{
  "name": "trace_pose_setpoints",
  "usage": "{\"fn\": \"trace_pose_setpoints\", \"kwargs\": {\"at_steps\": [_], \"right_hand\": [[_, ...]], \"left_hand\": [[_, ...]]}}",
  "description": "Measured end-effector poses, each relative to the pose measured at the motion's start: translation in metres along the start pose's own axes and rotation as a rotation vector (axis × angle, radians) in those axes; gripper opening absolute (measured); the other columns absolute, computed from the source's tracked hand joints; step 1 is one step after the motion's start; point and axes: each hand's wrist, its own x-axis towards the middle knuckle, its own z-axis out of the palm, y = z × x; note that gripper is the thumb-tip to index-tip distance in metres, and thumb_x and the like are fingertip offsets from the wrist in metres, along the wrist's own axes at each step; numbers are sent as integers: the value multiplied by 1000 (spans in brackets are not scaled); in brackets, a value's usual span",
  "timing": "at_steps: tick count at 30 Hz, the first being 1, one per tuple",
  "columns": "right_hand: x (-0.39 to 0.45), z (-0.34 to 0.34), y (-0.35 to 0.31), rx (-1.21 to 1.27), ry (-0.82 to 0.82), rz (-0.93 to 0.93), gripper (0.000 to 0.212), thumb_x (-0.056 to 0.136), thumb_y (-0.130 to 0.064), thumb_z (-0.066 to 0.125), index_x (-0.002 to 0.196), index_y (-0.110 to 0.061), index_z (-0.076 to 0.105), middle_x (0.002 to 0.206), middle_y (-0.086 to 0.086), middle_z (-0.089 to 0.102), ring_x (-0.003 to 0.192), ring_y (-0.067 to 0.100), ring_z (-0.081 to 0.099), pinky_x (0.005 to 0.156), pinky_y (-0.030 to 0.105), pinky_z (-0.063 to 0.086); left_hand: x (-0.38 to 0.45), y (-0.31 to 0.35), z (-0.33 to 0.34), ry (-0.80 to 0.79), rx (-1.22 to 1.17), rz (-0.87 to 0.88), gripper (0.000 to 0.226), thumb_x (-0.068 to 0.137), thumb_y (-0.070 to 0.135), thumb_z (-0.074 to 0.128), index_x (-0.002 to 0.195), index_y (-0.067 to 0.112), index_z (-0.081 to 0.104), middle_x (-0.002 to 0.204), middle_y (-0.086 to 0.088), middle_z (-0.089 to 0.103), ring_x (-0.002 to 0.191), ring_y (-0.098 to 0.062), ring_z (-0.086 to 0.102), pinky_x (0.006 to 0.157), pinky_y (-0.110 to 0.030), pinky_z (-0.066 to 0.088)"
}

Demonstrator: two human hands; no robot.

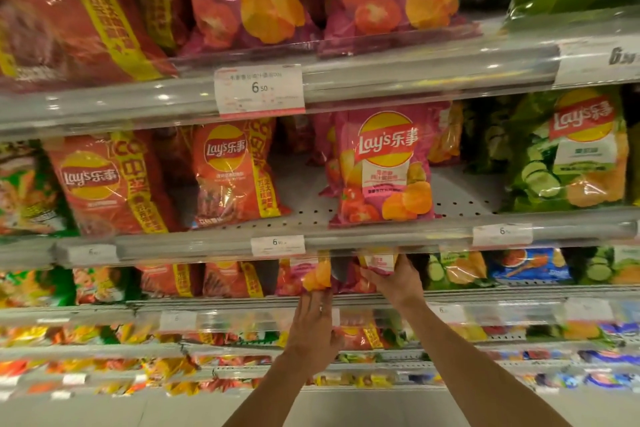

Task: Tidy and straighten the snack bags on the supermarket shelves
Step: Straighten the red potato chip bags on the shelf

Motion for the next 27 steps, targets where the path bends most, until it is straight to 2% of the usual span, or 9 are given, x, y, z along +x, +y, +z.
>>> {"fn": "trace_pose_setpoints", "kwargs": {"at_steps": [4, 6, 10, 12, 15, 18, 22, 24, 27], "right_hand": [[0, -9, 3, -191, -127, 30, 99, 72, -70, 75, 143, -12, 40, 138, 12, 56, 127, 32, 57, 101, 42, 51], [-7, -13, 7, -260, -132, 20, 101, 71, -73, 74, 143, -11, 39, 138, 12, 53, 128, 32, 54, 101, 41, 49], [-27, -26, 24, -190, -79, -96, 84, 81, -55, 77, 145, -12, 43, 137, 9, 52, 129, 29, 51, 101, 38, 49], [-38, -38, 35, -134, -56, -141, 77, 87, -51, 73, 150, -18, 42, 142, 4, 52, 132, 25, 51, 104, 36, 48], [-49, -58, 57, -37, 11, -135, 58, 93, -37, 71, 146, -18, 52, 145, 1, 54, 132, 21, 53, 108, 30, 43], [-51, -85, 88, 129, 112, -75, 38, 94, -23, 71, 131, -13, 66, 129, 2, 66, 120, 20, 62, 104, 35, 50], [-39, -134, 138, 289, 186, 26, 21, 93, -8, 69, 114, -11, 70, 103, 1, 72, 100, 25, 70, 83, 33, 57], [-30, -162, 168, 313, 234, 60, 17, 93, -8, 68, 109, -13, 70, 97, 2, 73, 93, 27, 71, 80, 38, 58], [-13, -212, 212, 266, 355, 62, 15, 93, -15, 70, 107, -10, 69, 93, 6, 73, 90, 29, 70, 78, 35, 53]], "left_hand": [[-1, 4, -2, 11, -10, -13, 87, 90, 52, 52, 158, 19, 9, 158, -4, 13, 148, -32, 9, 125, -43, 13], [-1, 8, -4, 21, -28, -35, 85, 91, 51, 52, 158, 18, 11, 157, -3, 13, 148, -33, 9, 124, -43, 14], [-3, 22, -8, 79, -54, -105, 71, 98, 49, 45, 157, 18, 19, 155, -4, 22, 147, -31, 16, 123, -42, 18], [-6, 31, -9, 168, -104, -147, 60, 102, 46, 41, 153, 16, 31, 150, -7, 33, 144, -30, 24, 121, -40, 25], [-5, 53, -5, 297, -218, -118, 42, 101, 29, 49, 138, 10, 54, 137, -10, 52, 133, -30, 40, 114, -40, 35], [1, 90, 1, 297, -268, -27, 34, 100, 24, 49, 130, 14, 61, 136, -5, 55, 134, -27, 43, 116, -37, 30], [20, 163, 4, 310, -485, 0, 31, 97, 17, 54, 127, 15, 62, 127, -1, 56, 118, -21, 55, 102, -38, 47], [32, 208, 6, 347, -543, 16, 27, 96, 17, 57, 122, 15, 64, 122, 0, 59, 113, -20, 58, 98, -38, 48], [49, 278, 6, 397, -614, 27, 27, 94, 14, 61, 121, 13, 65, 122, -1, 60, 114, -19, 58, 101, -35, 47]]}}
